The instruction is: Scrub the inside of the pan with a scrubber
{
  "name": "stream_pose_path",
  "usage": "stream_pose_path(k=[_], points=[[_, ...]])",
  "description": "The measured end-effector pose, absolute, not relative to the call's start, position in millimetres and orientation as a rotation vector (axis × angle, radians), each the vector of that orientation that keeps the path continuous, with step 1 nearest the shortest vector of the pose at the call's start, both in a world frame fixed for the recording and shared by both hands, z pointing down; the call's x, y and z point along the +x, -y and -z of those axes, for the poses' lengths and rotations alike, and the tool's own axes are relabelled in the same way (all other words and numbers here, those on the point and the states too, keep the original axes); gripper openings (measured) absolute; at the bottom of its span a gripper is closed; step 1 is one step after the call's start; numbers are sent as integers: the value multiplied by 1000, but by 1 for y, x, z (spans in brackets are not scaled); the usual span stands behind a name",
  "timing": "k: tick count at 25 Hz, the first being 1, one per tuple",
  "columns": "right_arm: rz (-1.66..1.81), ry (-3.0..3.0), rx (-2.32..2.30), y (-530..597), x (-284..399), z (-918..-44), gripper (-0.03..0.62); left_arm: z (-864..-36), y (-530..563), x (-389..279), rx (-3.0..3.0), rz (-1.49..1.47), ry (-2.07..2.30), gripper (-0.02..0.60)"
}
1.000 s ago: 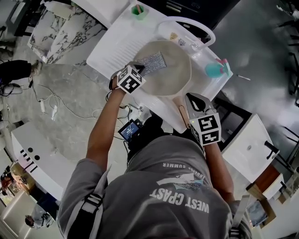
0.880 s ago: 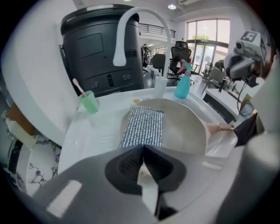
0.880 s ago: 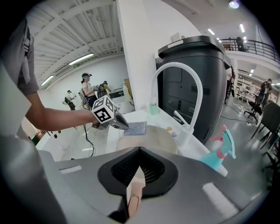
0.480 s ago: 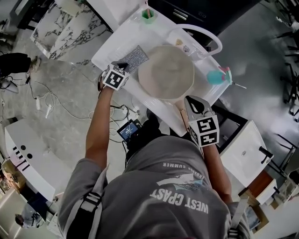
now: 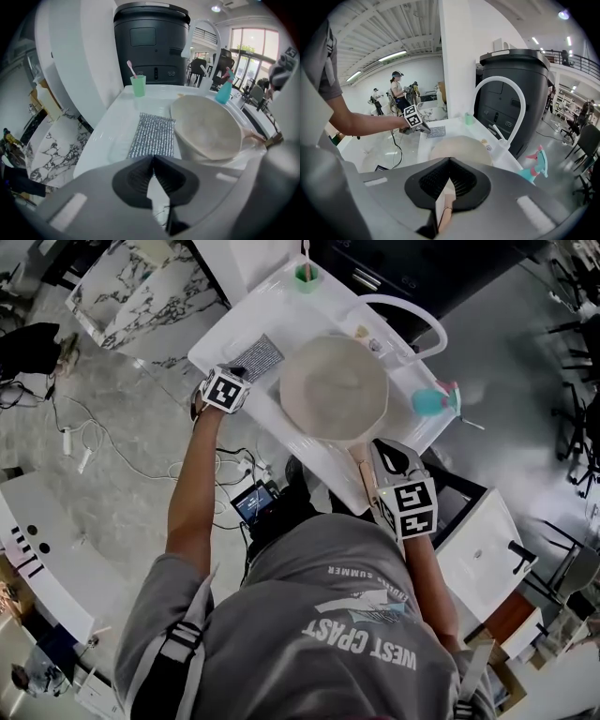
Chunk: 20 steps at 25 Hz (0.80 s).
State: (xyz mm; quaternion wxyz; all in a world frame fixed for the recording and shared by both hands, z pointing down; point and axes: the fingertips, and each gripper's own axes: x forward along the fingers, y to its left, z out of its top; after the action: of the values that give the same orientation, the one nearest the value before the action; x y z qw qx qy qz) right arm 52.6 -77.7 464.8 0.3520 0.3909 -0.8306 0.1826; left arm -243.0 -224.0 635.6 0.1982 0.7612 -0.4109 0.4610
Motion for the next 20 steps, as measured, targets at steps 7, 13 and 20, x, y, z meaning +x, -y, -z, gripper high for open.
stream_pose_path(k=[7, 13, 20], points=[[-452, 2147, 1011, 65, 50, -462, 2, -651, 215, -261, 2061, -1314, 1156, 11], [-437, 2146, 1006, 56, 48, -459, 2, -654, 217, -267, 2052, -1294, 1192, 15], [-427, 2145, 995, 46, 45, -458, 2, -658, 216, -271, 2071, -1264, 1211, 14]])
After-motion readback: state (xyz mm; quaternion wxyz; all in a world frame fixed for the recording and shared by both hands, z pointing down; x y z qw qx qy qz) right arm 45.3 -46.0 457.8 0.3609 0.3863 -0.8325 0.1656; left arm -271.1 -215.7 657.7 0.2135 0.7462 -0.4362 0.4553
